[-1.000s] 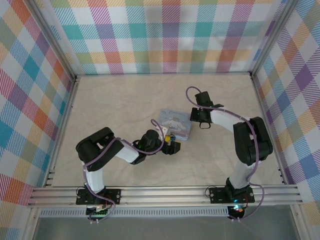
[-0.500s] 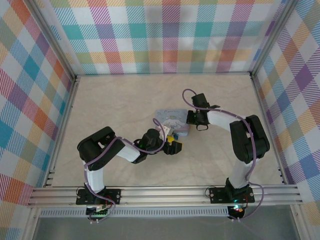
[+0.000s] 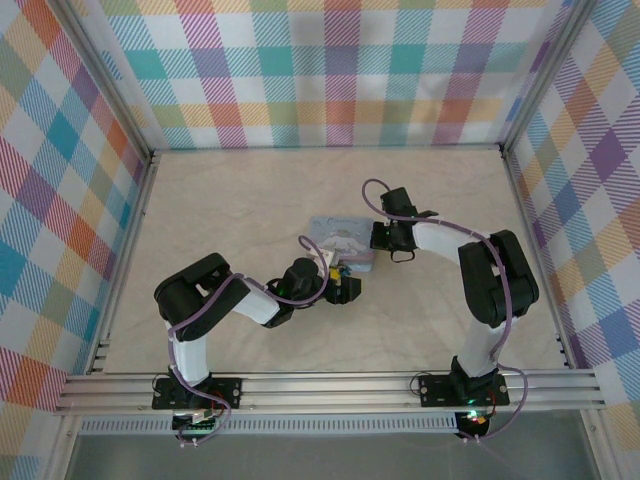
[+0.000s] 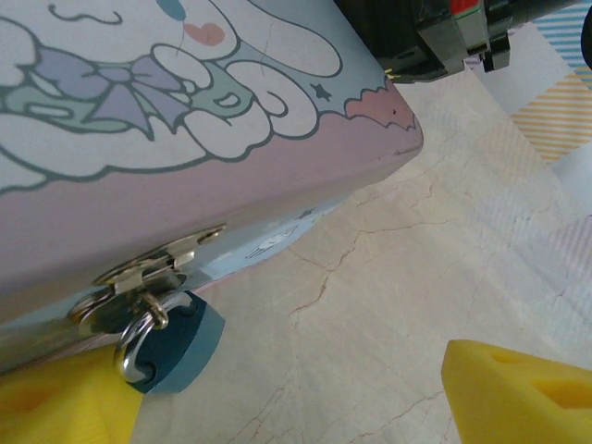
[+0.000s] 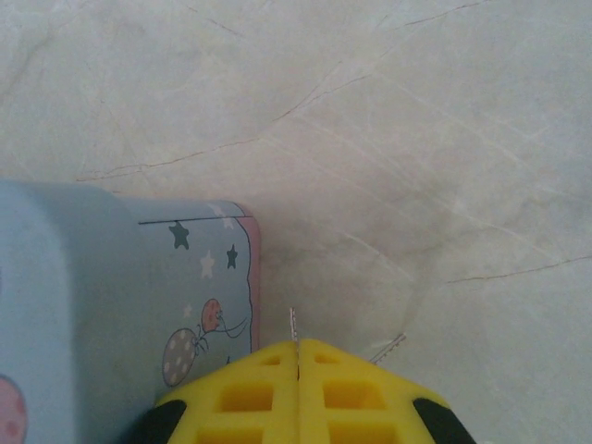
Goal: Unlock a padlock with a key
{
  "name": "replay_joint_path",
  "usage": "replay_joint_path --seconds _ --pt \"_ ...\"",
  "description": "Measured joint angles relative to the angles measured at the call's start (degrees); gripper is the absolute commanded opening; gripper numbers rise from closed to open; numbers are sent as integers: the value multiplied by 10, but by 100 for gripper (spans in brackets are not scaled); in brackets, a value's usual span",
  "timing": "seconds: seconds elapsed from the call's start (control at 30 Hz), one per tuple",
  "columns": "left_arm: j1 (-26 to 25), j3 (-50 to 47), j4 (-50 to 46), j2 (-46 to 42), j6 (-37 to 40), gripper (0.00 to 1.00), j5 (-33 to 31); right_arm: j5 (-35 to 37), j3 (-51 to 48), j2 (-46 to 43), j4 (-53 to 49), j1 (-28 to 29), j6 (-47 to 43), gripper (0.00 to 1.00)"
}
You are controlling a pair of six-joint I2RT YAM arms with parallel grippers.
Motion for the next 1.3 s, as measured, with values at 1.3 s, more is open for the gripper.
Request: replay_joint_path --seconds 1.3 --pt "38 0 36 18 -54 74 10 -23 -6 -8 9 16 24 0"
